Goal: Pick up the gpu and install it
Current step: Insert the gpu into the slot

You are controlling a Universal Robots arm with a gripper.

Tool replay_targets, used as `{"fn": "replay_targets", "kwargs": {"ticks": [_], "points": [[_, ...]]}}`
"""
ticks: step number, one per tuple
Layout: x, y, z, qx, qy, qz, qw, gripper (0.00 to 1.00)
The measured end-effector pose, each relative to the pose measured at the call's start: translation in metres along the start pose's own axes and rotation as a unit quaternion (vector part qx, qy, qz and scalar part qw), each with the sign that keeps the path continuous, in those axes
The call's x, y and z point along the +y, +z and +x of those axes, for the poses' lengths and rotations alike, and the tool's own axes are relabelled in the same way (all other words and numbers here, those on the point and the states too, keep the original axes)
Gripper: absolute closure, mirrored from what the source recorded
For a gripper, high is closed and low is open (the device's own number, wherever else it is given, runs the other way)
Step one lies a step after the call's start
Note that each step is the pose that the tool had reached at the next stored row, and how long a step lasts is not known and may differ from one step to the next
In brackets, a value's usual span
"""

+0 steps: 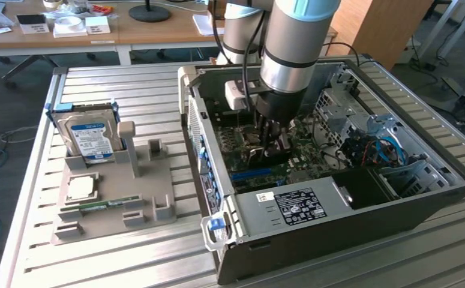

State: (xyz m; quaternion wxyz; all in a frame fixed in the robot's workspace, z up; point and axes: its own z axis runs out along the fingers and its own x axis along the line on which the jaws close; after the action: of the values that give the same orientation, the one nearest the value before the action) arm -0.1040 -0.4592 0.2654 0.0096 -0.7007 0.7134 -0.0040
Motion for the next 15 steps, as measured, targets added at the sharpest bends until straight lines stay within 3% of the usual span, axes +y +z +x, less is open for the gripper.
{"fn": "replay_targets", "kwargs": {"ticks": [15], "points": [[0.0002, 0.0038, -0.0006, 0.0010, 0.000, -0.0001, 1.0000, 0.73]]}}
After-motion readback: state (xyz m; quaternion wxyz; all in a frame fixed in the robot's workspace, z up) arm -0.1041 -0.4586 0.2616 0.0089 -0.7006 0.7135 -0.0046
